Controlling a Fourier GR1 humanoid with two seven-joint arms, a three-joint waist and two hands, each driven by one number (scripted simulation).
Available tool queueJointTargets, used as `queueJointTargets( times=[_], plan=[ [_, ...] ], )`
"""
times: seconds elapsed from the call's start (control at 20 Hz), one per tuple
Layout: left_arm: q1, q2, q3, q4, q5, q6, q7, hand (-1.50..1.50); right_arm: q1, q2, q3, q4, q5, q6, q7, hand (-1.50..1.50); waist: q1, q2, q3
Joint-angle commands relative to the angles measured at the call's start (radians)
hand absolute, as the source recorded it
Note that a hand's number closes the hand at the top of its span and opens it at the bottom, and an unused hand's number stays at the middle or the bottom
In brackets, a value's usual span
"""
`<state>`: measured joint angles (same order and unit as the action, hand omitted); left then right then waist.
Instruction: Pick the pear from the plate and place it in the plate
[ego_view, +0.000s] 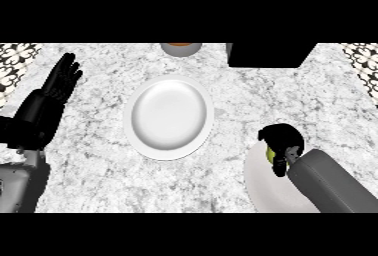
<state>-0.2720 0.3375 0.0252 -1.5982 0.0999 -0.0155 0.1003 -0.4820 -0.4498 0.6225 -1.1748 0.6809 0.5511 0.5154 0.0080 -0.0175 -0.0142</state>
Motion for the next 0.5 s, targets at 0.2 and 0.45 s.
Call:
queueJointTargets(
  times=[0.2,0.45],
  plan=[
    [0.063,0.04,0.07,-0.003,0.026,-0.01,0.0,0.0,0.228,-0.11,-0.208,-0.096,0.054,-0.406,0.11,1.5,-0.074,-0.003,0.015],
    [0.046,0.018,0.057,-0.04,0.02,0.009,0.035,0.0,0.407,-0.153,-0.256,-0.285,0.141,-0.618,0.188,1.5,-0.052,0.005,0.014]
  ],
)
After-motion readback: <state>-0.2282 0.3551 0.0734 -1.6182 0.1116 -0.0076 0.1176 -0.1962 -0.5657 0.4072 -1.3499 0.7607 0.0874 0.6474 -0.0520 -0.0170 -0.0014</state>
